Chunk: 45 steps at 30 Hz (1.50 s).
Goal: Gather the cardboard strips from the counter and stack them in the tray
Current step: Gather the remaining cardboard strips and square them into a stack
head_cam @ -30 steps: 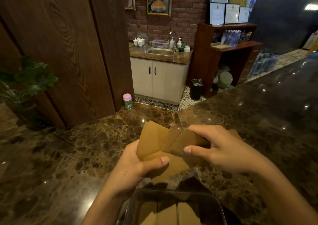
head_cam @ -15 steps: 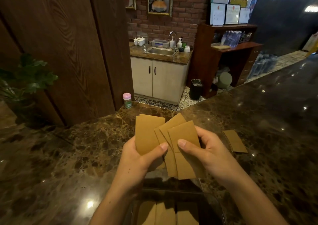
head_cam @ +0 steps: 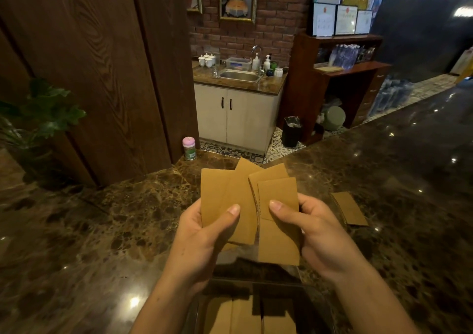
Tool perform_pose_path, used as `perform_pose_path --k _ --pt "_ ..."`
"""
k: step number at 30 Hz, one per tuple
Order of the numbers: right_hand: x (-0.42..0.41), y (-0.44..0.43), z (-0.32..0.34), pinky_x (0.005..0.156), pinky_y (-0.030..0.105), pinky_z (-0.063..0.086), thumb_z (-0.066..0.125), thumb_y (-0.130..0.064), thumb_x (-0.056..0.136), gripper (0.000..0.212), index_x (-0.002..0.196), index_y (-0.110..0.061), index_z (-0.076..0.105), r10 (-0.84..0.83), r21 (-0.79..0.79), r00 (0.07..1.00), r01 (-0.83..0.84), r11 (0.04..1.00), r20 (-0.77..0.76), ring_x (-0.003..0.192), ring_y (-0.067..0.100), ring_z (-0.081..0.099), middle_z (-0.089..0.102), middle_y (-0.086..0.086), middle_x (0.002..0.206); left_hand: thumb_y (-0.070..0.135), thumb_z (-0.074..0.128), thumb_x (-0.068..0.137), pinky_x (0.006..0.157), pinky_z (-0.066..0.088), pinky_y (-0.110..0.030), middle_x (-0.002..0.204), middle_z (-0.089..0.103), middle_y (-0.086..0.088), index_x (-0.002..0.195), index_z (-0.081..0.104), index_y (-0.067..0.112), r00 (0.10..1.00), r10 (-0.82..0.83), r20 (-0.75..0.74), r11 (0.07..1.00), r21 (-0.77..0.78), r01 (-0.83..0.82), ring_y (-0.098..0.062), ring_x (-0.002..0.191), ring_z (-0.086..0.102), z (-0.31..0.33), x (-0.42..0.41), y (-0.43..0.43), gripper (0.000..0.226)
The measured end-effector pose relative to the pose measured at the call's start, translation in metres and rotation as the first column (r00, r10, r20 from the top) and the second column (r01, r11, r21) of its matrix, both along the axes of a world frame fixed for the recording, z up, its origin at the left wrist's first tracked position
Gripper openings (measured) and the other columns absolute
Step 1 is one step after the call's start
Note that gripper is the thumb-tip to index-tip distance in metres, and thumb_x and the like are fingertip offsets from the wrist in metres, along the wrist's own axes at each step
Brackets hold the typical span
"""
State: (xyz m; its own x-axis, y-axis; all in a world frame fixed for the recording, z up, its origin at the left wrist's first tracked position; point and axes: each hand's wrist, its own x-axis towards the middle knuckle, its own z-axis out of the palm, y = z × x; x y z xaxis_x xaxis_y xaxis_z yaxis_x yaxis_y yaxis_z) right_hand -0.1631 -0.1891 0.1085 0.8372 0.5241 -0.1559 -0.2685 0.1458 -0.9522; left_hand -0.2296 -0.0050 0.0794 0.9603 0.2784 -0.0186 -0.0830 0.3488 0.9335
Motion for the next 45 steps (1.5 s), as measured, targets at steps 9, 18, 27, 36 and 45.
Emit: perform_pose_path --k 9,18,27,36,45 --pt "0.003 -0.016 0.007 0.07 0.023 0.058 0.073 -0.008 0.092 0.032 0.118 -0.025 0.076 0.02 -0.123 0.699 0.097 0.988 0.715 0.088 0.014 0.069 0.071 -0.004 0.102 0.044 0.06 0.093 0.086 0.056 -0.044 0.106 0.076 -0.018 0.121 0.07 0.01 0.98 -0.087 -0.18 0.995 -0.056 0.078 -0.03 0.093 0.073 0.004 0.0 -0.006 0.044" --pt "0.006 -0.031 0.006 0.068 0.019 0.049 0.083 -0.016 0.074 0.074 0.141 -0.037 0.06 0.702 -0.629 -0.07 0.39 0.673 0.708 0.093 0.008 0.054 0.055 -0.009 0.112 0.013 0.075 0.087 0.075 0.063 -0.041 0.115 0.072 -0.025 0.125 0.063 0.005 0.977 -0.154 -0.148 0.978 -0.162 0.129 -0.035 0.099 0.073 0.005 -0.004 -0.001 0.041" --pt "-0.001 -0.042 0.041 0.075 0.034 0.062 0.071 -0.028 0.095 0.015 0.108 -0.031 0.078 0.378 -0.415 0.777 -0.166 0.895 0.504 0.096 0.016 0.069 0.065 -0.015 0.119 0.015 0.082 0.074 0.079 0.058 -0.039 0.112 0.074 -0.014 0.121 0.067 0.022 0.985 -0.158 -0.072 0.979 0.121 0.166 -0.03 0.1 0.073 -0.001 -0.003 0.006 0.049" --pt "0.003 -0.021 0.022 0.073 0.027 0.062 0.067 -0.031 0.088 0.031 0.118 -0.028 0.072 -0.069 -0.155 0.902 0.148 0.977 0.427 0.095 0.011 0.076 0.08 -0.005 0.107 0.003 0.084 0.068 0.075 0.062 -0.04 0.108 0.074 -0.012 0.12 0.063 0.014 0.999 -0.019 0.038 0.999 -0.031 0.02 -0.03 0.096 0.074 0.002 -0.004 0.002 0.057" --pt "0.003 -0.035 0.016 0.081 0.031 0.057 0.068 -0.039 0.094 0.021 0.114 -0.037 0.074 0.269 -0.418 0.893 -0.103 0.903 0.361 0.098 0.012 0.074 0.078 -0.006 0.107 0.019 0.084 0.078 0.078 0.062 -0.044 0.098 0.075 -0.01 0.106 0.07 0.021 0.99 0.141 0.028 0.982 0.123 -0.144 -0.031 0.092 0.073 0.003 -0.002 0.005 0.032"
